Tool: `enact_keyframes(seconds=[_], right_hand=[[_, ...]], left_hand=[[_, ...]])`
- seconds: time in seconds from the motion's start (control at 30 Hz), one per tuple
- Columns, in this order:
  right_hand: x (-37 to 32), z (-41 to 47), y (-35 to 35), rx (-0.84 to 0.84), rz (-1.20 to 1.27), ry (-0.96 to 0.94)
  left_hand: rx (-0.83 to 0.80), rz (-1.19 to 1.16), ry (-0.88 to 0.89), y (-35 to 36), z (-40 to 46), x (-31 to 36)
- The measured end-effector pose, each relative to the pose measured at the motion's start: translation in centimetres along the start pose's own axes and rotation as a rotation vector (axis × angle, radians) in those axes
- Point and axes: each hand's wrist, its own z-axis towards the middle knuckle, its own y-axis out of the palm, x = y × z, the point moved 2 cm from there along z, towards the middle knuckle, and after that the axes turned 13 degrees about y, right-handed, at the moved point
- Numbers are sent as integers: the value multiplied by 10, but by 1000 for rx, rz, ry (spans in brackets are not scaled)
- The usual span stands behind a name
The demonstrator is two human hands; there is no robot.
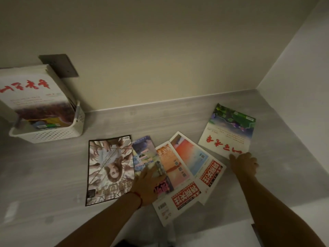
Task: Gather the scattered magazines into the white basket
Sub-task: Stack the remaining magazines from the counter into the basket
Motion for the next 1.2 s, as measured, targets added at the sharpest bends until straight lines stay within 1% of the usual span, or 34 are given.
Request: enact_keyframes(seconds=[0.1, 0.2, 0.23, 0.27, 0.3, 0.4, 0.47, 0.53, 0.6, 0.67, 0.73, 0.8, 0.87, 0.93, 0.97, 1.0, 1.03, 1.07, 1.1, 1.13, 1.17, 1.2], right_hand=[[1, 9, 6, 29, -21, -2], [4, 18, 6, -10, 63, 51], [4, 22, 5, -37, 108, 37], [2, 24, 3, -65, 182, -1], [0, 25, 1, -98, 307, -39], [-8, 6, -12, -262, 796, -120], [-15, -12, -21, -311, 989, -203], [-19, -30, -33, -283, 1057, -276], [-23, -45, -44, -232, 1036, -352], [-30, -59, -60, -167, 947, -473], [-41, -76, -79, -112, 794, -652], [-54, -98, -96, -52, 605, -848], [-70, -127, -112, 11, 467, -1043], [-89, -161, -123, 21, 444, -1188], [-99, -182, -127, -8, 460, -1238], [-109, -204, -129, -53, 484, -1281], [-119, -226, -130, -99, 512, -1323], [-129, -247, -130, -144, 534, -1362], [-138, -267, -127, -193, 539, -1390], [-148, -284, -122, -243, 524, -1403], [-157, -298, -117, -286, 486, -1399], [-167, -310, -111, -314, 437, -1389]], left_hand=[[-22, 61, 0, 3, -1, -1], [-50, 72, 11, 4, 0, -5], [-52, 79, 16, 5, 0, -6], [-55, 87, 20, 5, 0, -7], [-61, 91, 23, 5, 0, -7], [-46, 17, 29, -3, 0, -6], [44, -116, 34, -14, -1, -6], [193, -299, 15, -27, -5, -9], [332, -354, 12, -46, -12, -12], [494, -347, 49, -72, -19, -12], [680, -328, 144, -104, -27, -8], [811, -308, 200, -137, -36, -3], [925, -211, 223, -166, -46, 2], [1023, -50, 246, -193, -60, 7], [1051, 38, 268, -204, -67, 7], [1040, 113, 285, -211, -74, 6], [983, 144, 298, -215, -81, 3], [890, 107, 308, -216, -86, -3], [782, -5, 317, -213, -92, -10], [697, -176, 331, -208, -97, -18], [655, -359, 346, -202, -105, -27], [672, -502, 349, -197, -114, -36]])
